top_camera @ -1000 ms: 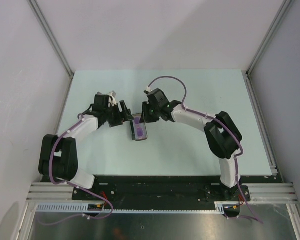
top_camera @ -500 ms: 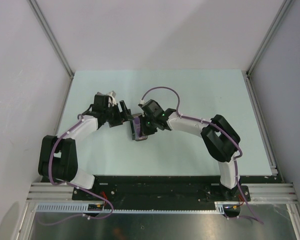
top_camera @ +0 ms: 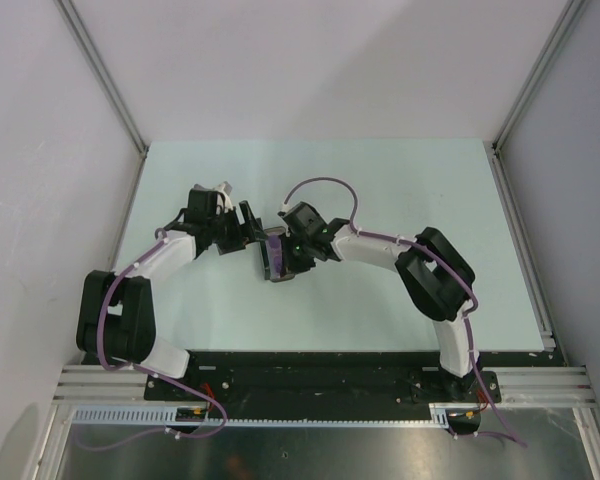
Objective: Organize the sunglasses
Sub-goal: Adjust the sunglasses in the sunglasses case.
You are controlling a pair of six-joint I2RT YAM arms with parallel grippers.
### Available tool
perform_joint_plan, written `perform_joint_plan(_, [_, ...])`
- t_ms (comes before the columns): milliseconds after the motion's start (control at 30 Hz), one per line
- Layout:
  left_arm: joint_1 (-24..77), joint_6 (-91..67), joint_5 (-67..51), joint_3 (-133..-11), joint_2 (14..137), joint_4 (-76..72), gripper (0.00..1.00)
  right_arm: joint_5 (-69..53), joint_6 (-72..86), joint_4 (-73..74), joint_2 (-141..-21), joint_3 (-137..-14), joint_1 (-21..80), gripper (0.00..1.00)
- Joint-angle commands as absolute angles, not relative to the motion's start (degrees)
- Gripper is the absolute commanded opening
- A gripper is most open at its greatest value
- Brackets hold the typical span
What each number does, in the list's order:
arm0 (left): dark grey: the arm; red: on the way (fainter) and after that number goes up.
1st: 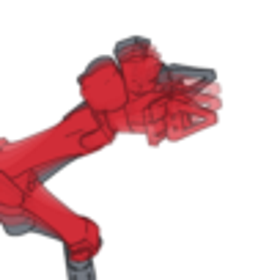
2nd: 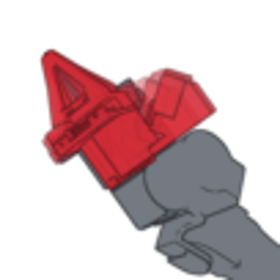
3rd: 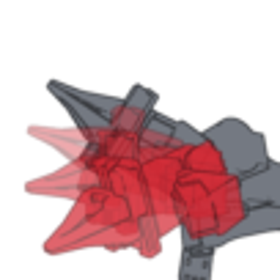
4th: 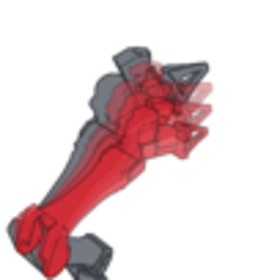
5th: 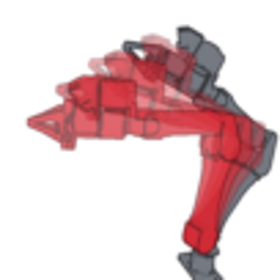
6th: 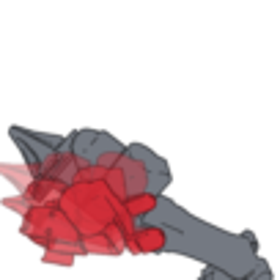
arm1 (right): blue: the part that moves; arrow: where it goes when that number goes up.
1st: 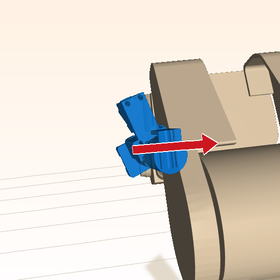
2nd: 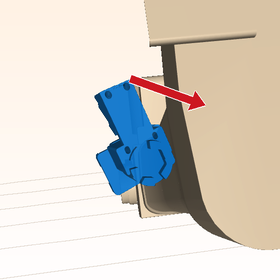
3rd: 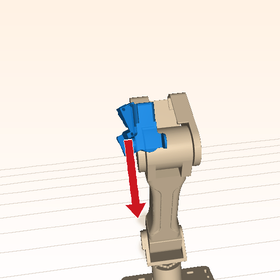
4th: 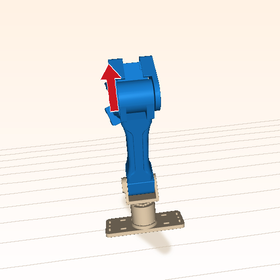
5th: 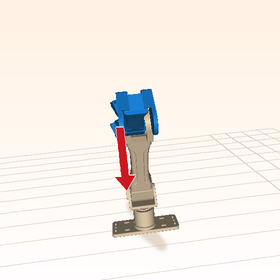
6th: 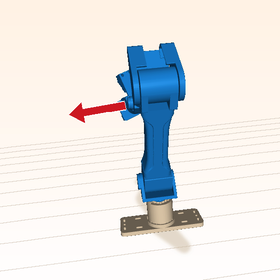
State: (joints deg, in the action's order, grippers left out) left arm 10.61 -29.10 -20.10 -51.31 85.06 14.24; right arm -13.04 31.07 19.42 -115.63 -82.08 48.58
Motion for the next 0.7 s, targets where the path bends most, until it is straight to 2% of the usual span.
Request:
perform_joint_plan(0, [11.1, -29.4, -20.2, -50.8, 83.1, 13.2, 0.82, -14.0, 31.7, 19.2, -116.8, -82.8, 48.5, 0.02])
perform_joint_plan(433, [11.1, -29.4, -20.2, -50.6, 82.8, 13.3, 0.82, -13.1, 31.4, 19.4, -118.6, -85.3, 48.2, 0.02])
perform_joint_plan(667, [11.1, -29.4, -20.0, -50.5, 82.6, 13.2, 0.81, -14.3, 29.6, 21.1, -115.1, -84.7, 48.4, 0.03])
